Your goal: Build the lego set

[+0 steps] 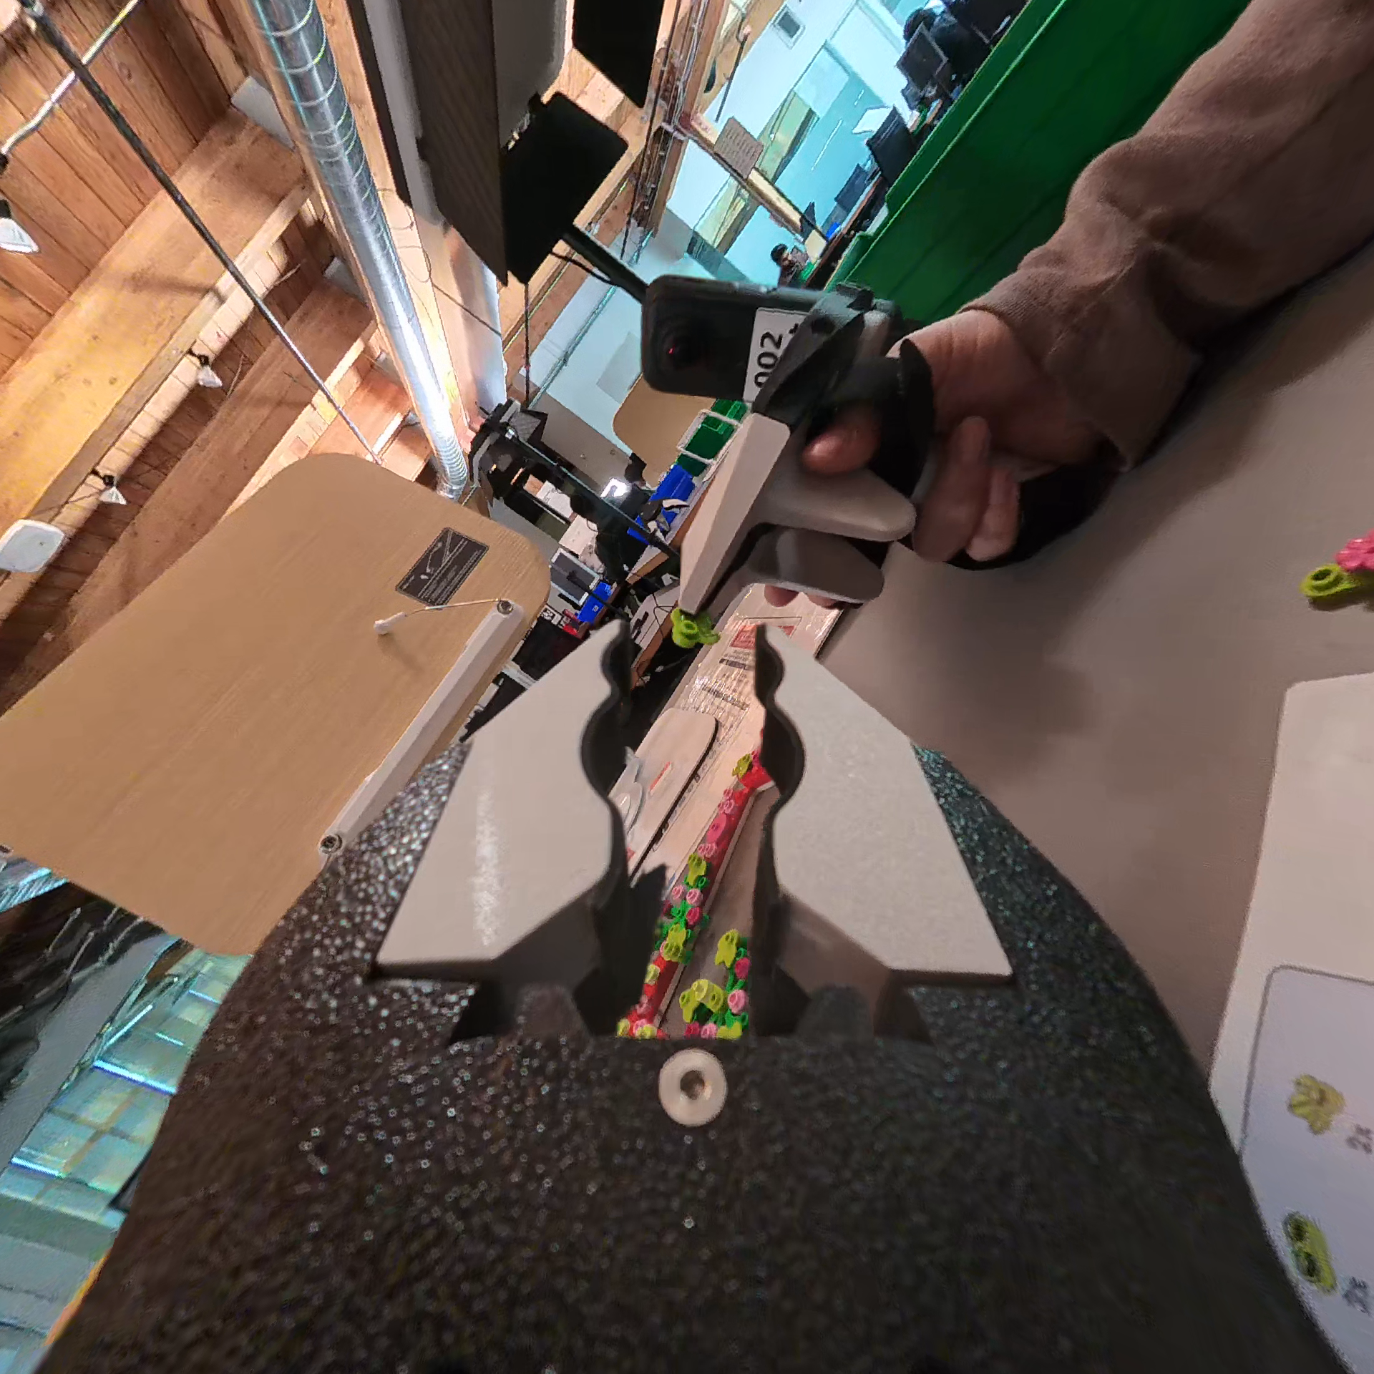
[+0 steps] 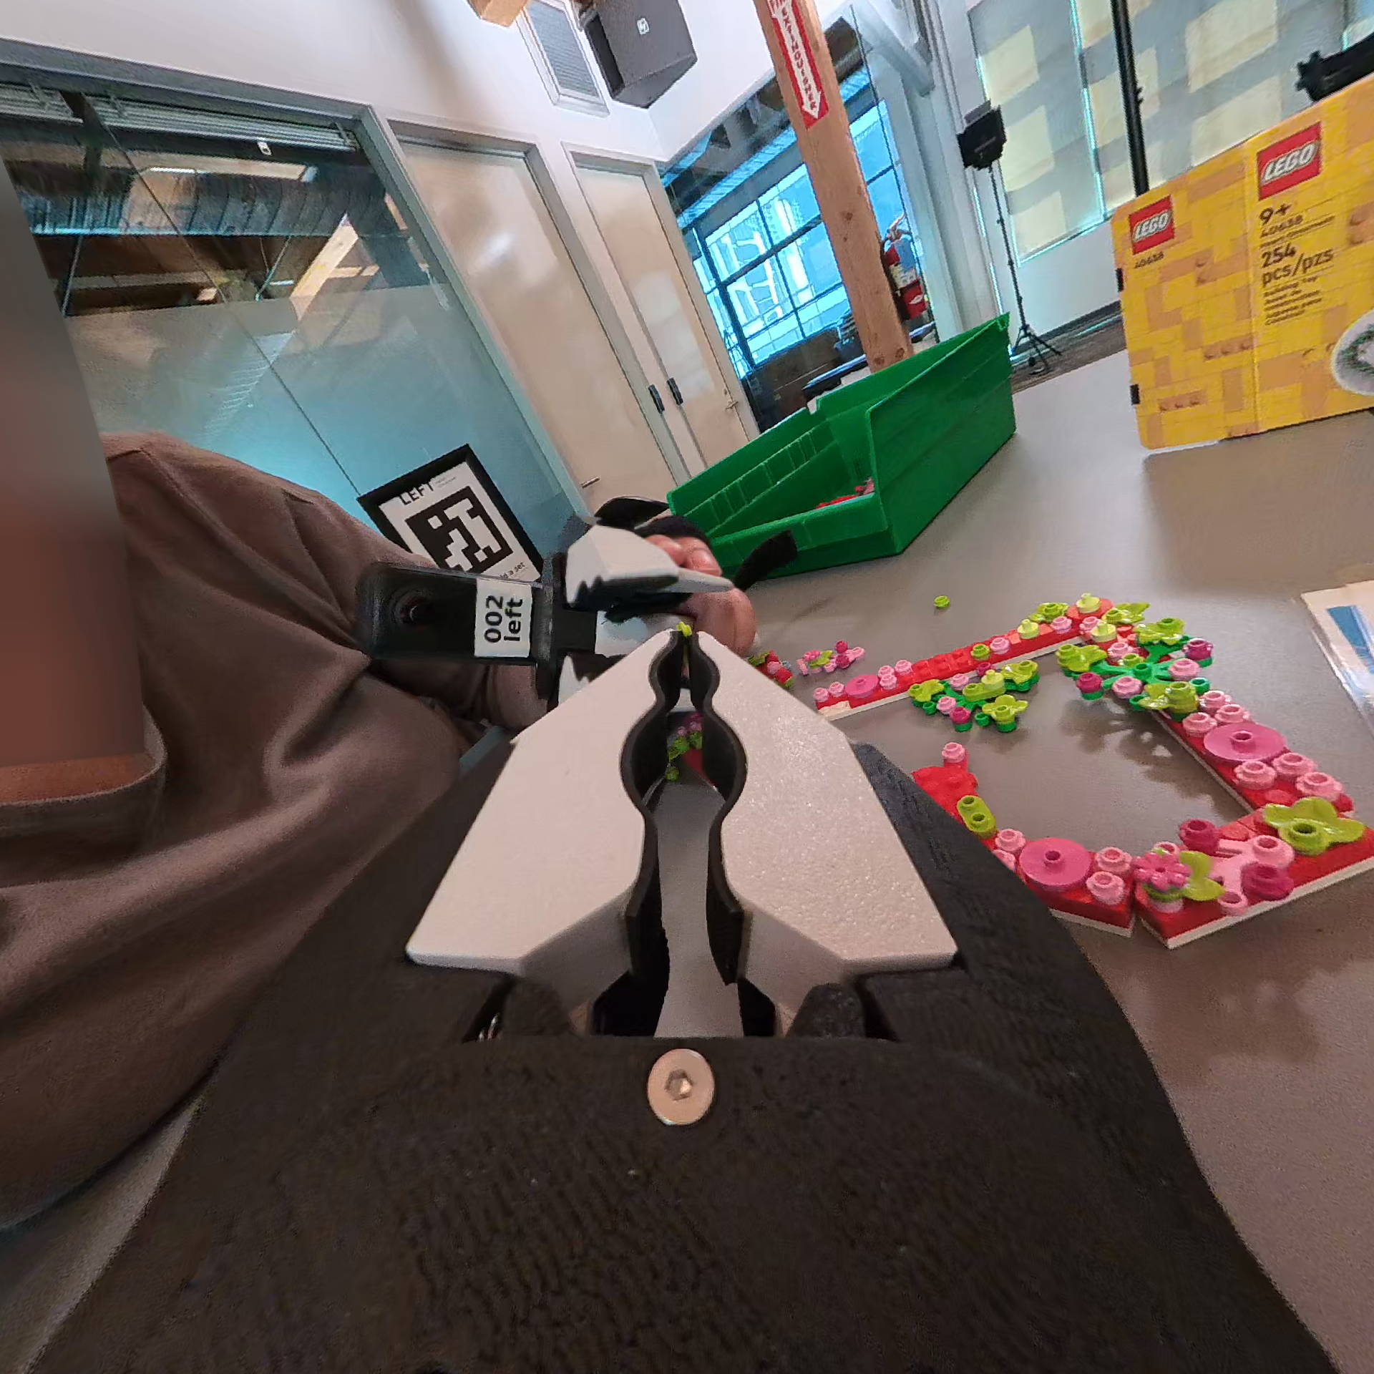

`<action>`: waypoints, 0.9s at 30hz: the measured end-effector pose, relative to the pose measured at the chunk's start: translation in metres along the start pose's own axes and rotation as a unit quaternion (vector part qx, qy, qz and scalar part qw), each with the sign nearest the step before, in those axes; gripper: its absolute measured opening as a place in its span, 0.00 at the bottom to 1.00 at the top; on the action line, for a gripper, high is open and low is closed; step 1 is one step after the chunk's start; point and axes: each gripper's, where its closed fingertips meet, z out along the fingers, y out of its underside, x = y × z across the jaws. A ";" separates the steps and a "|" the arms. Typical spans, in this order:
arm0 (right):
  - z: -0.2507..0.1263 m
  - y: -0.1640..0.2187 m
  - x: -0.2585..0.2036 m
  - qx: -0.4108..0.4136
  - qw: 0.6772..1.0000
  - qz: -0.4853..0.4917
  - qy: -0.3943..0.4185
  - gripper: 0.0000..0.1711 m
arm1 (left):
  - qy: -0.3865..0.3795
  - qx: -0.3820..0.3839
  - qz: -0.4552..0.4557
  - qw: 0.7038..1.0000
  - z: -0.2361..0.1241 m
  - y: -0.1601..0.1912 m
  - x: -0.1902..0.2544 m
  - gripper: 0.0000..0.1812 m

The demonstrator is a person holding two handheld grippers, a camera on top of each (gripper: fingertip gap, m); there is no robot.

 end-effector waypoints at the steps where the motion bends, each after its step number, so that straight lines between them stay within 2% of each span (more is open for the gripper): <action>1: 0.001 0.001 -0.001 -0.002 1.000 0.001 -0.001 0.00 | 0.001 -0.001 0.004 1.000 0.000 0.000 0.001 0.15; 7: 0.003 0.005 -0.004 -0.014 1.000 0.004 -0.010 0.00 | -0.001 -0.023 -0.024 0.999 0.003 -0.001 -0.001 0.15; 10: 0.005 0.007 -0.007 -0.020 1.000 0.006 -0.015 0.00 | 0.006 -0.034 0.002 0.999 0.004 0.000 0.003 0.07; 13: 0.005 0.007 -0.006 -0.019 1.000 0.009 -0.014 0.00 | 0.008 -0.042 0.022 0.999 0.005 0.000 0.004 0.06; 18: 0.005 0.007 -0.006 -0.016 1.000 0.008 -0.010 0.00 | 0.003 -0.061 0.021 0.998 0.007 0.005 0.000 0.16; 21: 0.004 0.006 -0.007 -0.011 1.000 0.014 -0.015 0.00 | 0.018 -0.059 0.027 0.998 0.006 0.004 0.004 0.07; 25: 0.004 0.004 -0.005 -0.004 1.000 0.001 -0.002 0.00 | 0.030 -0.063 0.005 0.998 0.006 0.006 0.001 0.06; 27: -0.001 -0.006 0.001 0.027 0.999 -0.033 0.032 0.13 | 0.055 -0.063 -0.046 0.995 0.006 0.009 0.000 0.06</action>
